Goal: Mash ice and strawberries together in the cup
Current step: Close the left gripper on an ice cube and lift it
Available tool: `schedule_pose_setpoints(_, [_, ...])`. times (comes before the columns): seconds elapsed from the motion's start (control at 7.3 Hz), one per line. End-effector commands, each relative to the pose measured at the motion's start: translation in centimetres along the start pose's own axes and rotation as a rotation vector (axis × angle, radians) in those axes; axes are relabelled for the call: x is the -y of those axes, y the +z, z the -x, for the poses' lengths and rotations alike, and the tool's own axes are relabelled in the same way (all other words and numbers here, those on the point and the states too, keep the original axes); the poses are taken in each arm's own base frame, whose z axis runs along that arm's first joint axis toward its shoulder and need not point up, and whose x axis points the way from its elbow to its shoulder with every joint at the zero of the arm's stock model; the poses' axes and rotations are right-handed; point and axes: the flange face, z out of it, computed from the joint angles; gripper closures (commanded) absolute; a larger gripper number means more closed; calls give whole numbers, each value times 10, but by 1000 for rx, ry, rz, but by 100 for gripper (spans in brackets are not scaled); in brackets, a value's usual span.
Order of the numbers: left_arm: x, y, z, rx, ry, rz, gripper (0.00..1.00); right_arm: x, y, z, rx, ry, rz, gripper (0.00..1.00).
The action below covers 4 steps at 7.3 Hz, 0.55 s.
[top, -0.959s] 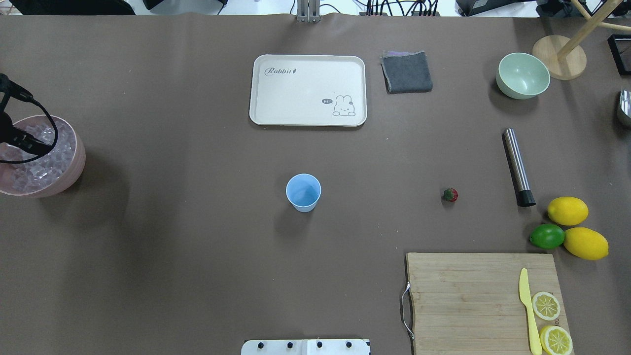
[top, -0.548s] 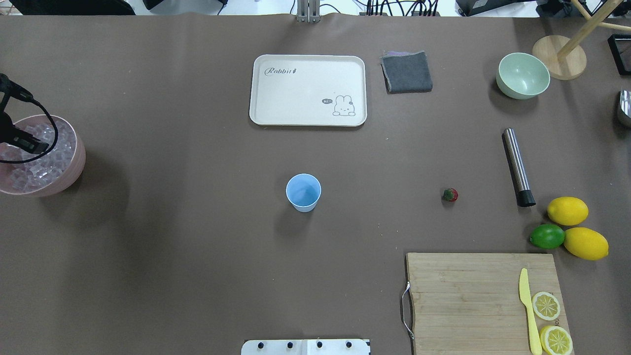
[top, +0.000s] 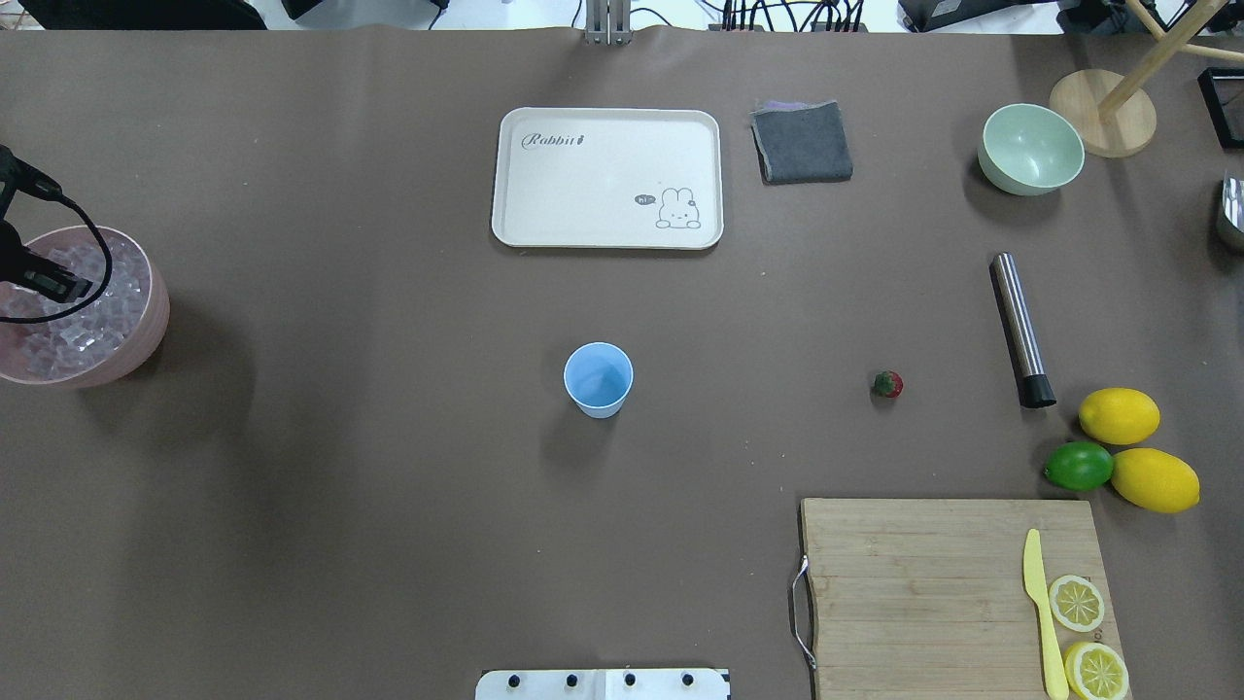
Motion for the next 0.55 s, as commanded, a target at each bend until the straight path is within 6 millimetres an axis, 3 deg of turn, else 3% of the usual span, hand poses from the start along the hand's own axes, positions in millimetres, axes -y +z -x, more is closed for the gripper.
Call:
schedule_pose_setpoints(0.0, [3, -13, -4, -6, 3, -18, 100, -2, 1, 0, 4, 1, 1, 0])
schedule_pose_setpoints(0.41, [22, -58, -29, -48, -41, -35, 100, -3, 1, 0, 7, 1, 1, 0])
